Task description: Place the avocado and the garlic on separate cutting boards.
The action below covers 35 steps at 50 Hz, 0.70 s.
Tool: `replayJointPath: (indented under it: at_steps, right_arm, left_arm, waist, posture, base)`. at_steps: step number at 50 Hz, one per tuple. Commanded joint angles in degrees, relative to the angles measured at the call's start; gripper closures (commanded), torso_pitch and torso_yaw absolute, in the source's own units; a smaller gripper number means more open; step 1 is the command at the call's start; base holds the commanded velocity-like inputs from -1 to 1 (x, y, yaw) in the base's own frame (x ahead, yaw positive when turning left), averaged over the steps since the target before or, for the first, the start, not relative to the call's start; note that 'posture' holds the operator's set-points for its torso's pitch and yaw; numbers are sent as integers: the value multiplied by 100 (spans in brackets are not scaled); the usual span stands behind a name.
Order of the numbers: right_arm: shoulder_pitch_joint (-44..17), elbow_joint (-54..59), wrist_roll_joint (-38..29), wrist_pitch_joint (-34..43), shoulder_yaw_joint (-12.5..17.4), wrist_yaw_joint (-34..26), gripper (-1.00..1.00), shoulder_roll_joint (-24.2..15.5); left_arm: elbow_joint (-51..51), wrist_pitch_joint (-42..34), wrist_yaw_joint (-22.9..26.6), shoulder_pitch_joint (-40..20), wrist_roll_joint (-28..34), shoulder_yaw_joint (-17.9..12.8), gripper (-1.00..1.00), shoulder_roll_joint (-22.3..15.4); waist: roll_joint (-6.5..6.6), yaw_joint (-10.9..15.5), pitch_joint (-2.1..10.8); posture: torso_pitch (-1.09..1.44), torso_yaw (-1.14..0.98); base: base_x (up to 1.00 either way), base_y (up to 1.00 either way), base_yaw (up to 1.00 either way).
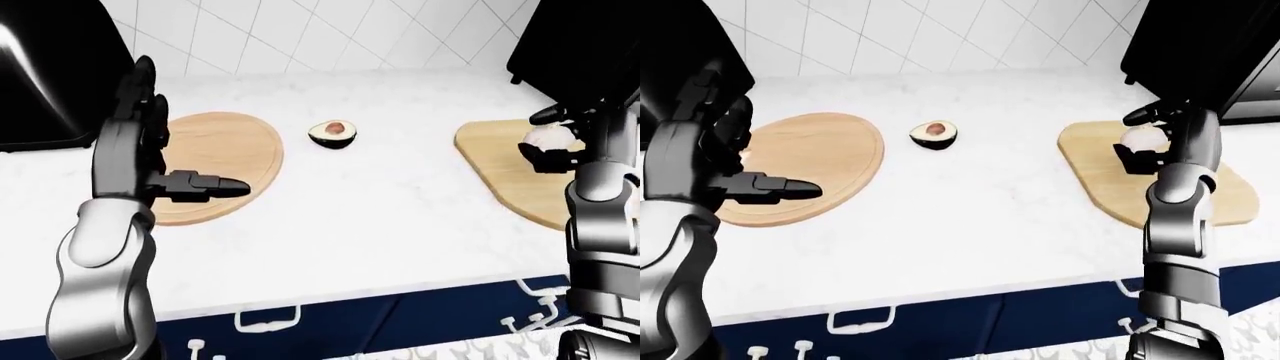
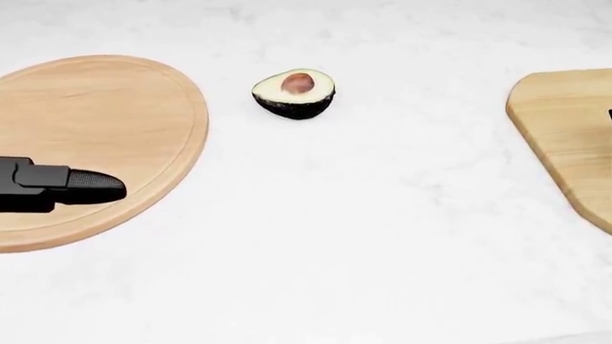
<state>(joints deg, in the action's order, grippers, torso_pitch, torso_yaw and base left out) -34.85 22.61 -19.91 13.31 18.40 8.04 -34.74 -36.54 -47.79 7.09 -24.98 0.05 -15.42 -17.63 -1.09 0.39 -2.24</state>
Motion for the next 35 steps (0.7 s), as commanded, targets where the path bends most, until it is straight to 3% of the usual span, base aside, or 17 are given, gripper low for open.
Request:
replayJointPath:
  at_steps: [1, 7, 13, 35]
  right_arm:
    - [-170, -165, -47, -193, 60, 177, 40, -146]
    - [-117, -25, -61, -255, 62, 310, 36, -168]
    - [-77, 37, -102, -261, 60, 352, 18, -182]
    - [52, 192, -229, -350, 32, 346, -63, -123]
  left_arm:
    - [-189, 134, -14, -134, 13, -50, -100, -64]
    - [-217, 110, -6, -126, 14, -70, -100, -77]
    - [-205, 98, -11, -126, 37, -63, -100, -78]
    - [-228, 38, 2, -139, 84, -87, -100, -96]
  waist:
    - [-28, 6, 141]
    - [-42, 10, 143]
    - [-43, 17, 139]
    - [-58, 25, 141]
  posture:
    - [0, 0]
    - [0, 0]
    - [0, 0]
    - [0, 0]
  base:
    - [0, 0, 0]
    - [0, 0, 0]
    - [0, 0, 0]
    - [0, 0, 0]
